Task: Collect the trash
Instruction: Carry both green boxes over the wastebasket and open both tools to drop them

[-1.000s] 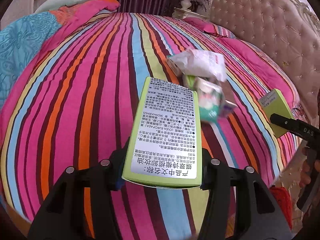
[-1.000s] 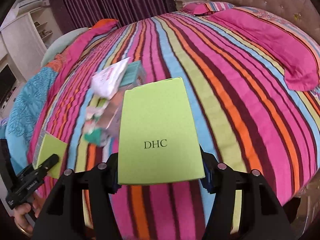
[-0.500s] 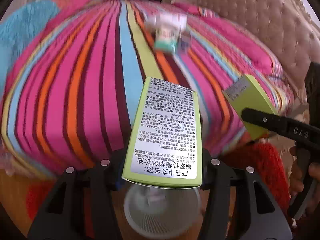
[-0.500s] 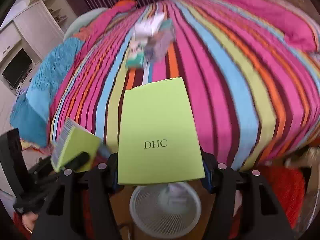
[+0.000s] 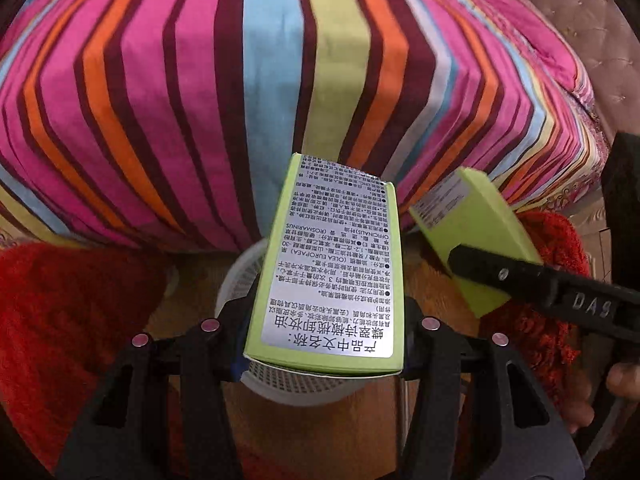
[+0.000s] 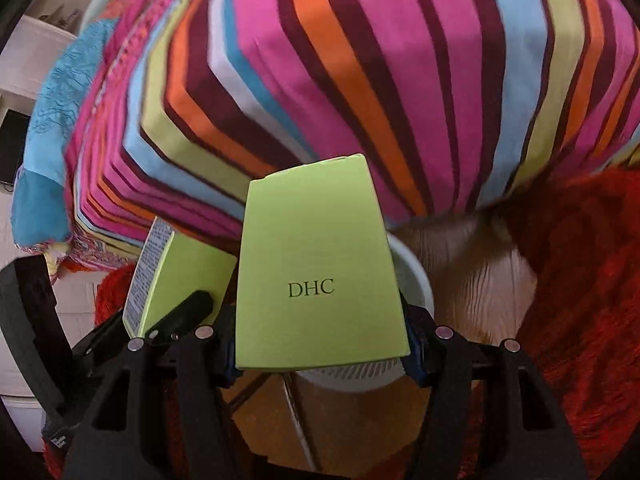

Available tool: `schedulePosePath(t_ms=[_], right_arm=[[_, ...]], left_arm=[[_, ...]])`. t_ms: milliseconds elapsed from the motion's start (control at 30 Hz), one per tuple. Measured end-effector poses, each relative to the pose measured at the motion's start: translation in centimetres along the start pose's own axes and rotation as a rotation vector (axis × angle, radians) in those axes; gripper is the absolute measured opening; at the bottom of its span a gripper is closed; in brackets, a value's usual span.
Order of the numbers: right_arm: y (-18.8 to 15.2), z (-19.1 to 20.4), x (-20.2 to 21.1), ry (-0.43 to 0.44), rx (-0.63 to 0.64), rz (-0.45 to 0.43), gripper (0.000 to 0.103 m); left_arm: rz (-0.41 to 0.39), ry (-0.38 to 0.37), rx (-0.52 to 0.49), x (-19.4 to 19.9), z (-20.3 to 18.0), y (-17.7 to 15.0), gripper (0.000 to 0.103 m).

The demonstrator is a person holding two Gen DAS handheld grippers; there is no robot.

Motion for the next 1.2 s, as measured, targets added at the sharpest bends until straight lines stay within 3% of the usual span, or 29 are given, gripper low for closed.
schedulePosePath(t_ms=[233, 500, 767, 1033, 1100, 1133, 1200], right_arm=[[-1.5, -1.1, -3.4, -0.01, -0.053, 0.127, 0.057], [-3.1, -2.6, -6.2, -0.027, -0.103, 0.242, 0.057], [-3.8, -3.6, -9.0, -0.032, -0.167, 0.324, 0.057], [-4.1, -3.3, -10.6, -0.007, -0.175, 0.375, 0.058], [-4.4, -3.1, -11.0, 0.0, -0.175, 0.394, 0.06], [-4.4, -3.3, -11.2, -0.019, -0.18, 0.397, 0.062], [-4.5, -4.1, -11.2, -0.055, -0.207, 0.395, 0.08]], left_arm=[[0.124, 0.007, 0.089, -3.2, 1.9, -1.2, 0.052], [0.259, 0.031, 0.094, -6.5, 2.0, -2.8, 0.052], [0.409, 0.083, 0.133, -9.9, 2.9, -4.7, 0.052], [0.489, 0.076, 0.169, -11.2, 3.5, -5.8, 0.053], [0.505, 0.081, 0.184, -11.7, 3.7, -6.0, 0.065], [0.515, 0.106, 0.187, -11.8, 4.1, -6.1, 0.077], [0.513, 0.11, 0.203, -12.0, 4.3, -6.1, 0.082]])
Point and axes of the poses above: each gripper's, at about its wrist camera, not at the fingertips, and x roughly against the way its jaws point, z to its left, y to its top, the point moved 8 cm from there along -x, roughly the way its jaws point, and after that the axes turned 3 degrees about x, right-handed, at the moved point
